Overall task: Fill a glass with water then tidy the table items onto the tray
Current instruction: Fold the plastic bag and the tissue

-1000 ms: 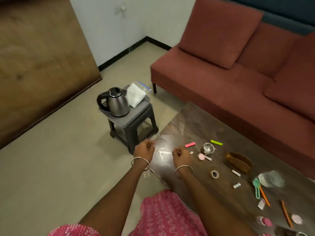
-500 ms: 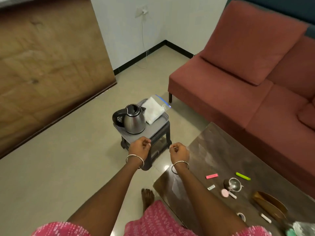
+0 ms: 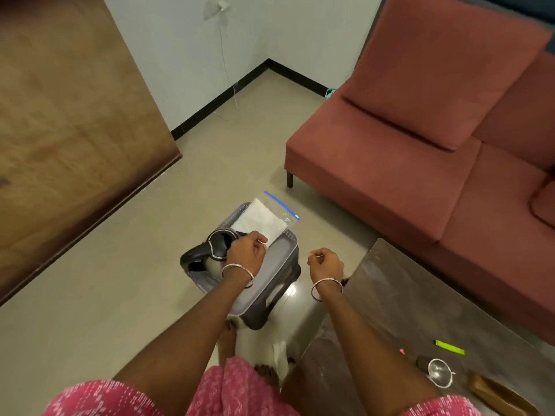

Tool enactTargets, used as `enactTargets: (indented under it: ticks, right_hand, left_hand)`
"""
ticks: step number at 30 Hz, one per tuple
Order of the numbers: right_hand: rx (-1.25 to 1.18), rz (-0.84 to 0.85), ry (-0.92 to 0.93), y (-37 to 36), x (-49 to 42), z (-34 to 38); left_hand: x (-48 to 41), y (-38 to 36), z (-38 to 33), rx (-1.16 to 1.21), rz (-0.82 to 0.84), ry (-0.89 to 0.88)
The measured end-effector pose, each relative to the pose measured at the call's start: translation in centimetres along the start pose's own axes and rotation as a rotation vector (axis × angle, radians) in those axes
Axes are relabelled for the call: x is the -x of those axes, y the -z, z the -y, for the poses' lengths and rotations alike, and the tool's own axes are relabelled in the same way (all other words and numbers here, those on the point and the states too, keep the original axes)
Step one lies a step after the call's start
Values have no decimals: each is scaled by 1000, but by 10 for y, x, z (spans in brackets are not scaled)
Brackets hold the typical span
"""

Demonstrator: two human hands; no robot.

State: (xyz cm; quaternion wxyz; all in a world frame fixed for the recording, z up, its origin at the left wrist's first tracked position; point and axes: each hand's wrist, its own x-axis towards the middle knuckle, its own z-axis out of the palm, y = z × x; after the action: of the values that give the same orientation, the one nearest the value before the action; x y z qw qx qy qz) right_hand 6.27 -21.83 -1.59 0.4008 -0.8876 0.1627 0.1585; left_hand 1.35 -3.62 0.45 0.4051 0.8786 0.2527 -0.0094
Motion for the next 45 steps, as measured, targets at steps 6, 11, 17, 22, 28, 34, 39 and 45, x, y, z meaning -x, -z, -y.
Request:
enactTargets:
  ticks: [6, 11, 17, 22, 28, 34, 39, 45]
  right_hand:
    - [-18, -7, -173, -37, -54, 19]
    - [-51, -17, -333, -74, -106, 33]
    - [-175, 68, -507, -117, -168, 28]
    - [-416, -7, -586, -144, -185, 28]
    - [-491, -200, -534, -149, -168, 37]
    - [-542, -263, -268, -129, -124, 59]
    - [-444, -287, 22, -90, -78, 77]
    - [-276, -323, 261, -42, -6, 69]
  left_hand:
    - [-81, -9, 2, 1, 89, -41]
    - [-148, -19, 12, -42, 181, -40]
    - [-204, -38, 34, -141, 303, -88]
    - [-222, -42, 55, -233, 382, -113]
    - [-221, -38, 57, -149, 404, -89]
    - [-197, -24, 28, -32, 349, -235]
    - [-162, 1, -3, 20, 237, -459]
    - [-97, 31, -43, -24, 196, -575]
